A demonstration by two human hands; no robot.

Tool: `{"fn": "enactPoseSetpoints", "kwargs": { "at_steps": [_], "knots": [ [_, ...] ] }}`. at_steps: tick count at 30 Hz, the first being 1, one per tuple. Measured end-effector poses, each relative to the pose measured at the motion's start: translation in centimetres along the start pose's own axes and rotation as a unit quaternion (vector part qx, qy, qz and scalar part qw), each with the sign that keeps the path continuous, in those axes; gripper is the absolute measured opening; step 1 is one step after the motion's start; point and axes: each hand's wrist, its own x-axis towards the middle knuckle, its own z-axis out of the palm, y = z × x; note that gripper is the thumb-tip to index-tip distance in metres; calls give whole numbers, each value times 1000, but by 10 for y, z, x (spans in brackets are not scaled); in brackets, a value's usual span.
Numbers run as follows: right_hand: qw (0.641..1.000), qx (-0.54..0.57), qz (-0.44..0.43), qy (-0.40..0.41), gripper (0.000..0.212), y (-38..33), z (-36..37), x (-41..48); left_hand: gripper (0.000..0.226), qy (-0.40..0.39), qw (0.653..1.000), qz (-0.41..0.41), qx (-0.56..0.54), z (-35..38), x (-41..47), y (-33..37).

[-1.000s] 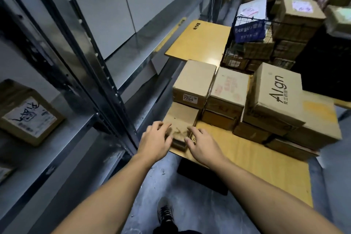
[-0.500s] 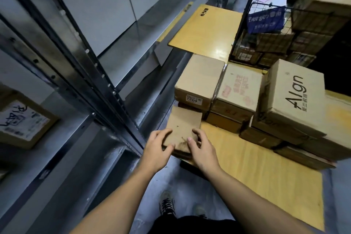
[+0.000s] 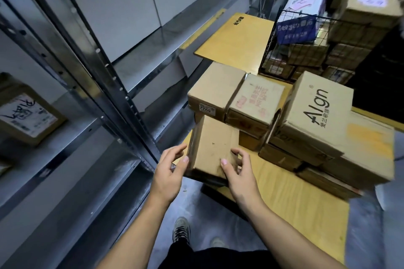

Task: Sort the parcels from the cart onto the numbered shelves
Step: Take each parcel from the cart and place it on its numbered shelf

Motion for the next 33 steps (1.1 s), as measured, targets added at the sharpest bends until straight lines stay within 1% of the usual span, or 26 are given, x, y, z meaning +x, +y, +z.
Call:
{"fn": "enactPoseSetpoints", "kwargs": {
  "at_steps": [3,5,6,8,9,11,15,16,18,20,21,24,27,30,33],
  "knots": [
    [999,18,-36,-20,33,-4,-12,-5,33,13,1000,-23,15,7,0,-1],
    [998,29,-54,-29,33,-6,-19,-8,44,6,998,-49,33,13,-2,-1],
    [997,33,-61,-32,33,-6,-22,-9,49,-4,998,-68,11,16,-4,1],
    [996,39,-72,-44,33,-9,-28,-10,47,-33,993,-87,-78,22,-9,5],
    [995,34,-78,-53,34,-12,-31,-10,44,-40,989,-88,-113,26,-10,9],
    [993,2,-92,-69,34,-17,-35,-9,45,-28,986,-83,-140,32,-14,16],
    [987,-106,-101,-65,37,-29,-41,-8,52,23,992,-48,-115,36,-23,29],
    [986,-115,-99,-67,37,-33,-42,-8,54,30,994,-39,-102,35,-25,31],
    [986,-117,-96,-74,38,-40,-41,-9,65,40,996,-30,-77,34,-29,32],
    [986,-99,-98,-90,41,-45,-38,-12,77,54,997,-33,-52,34,-29,33],
    [986,-81,-96,-107,43,-46,-36,-12,76,59,997,-33,-41,34,-28,34],
    [985,-4,-85,-150,49,-43,-32,-12,65,56,998,-8,-5,34,-28,39],
    [987,39,-75,-137,48,-42,-33,-8,53,37,999,16,16,31,-29,44],
    [985,96,-48,-135,48,-40,-34,0,39,41,997,41,43,24,-26,47],
    [974,165,-7,-152,48,-37,-34,2,44,67,993,52,77,20,-22,46]
  ]
}}
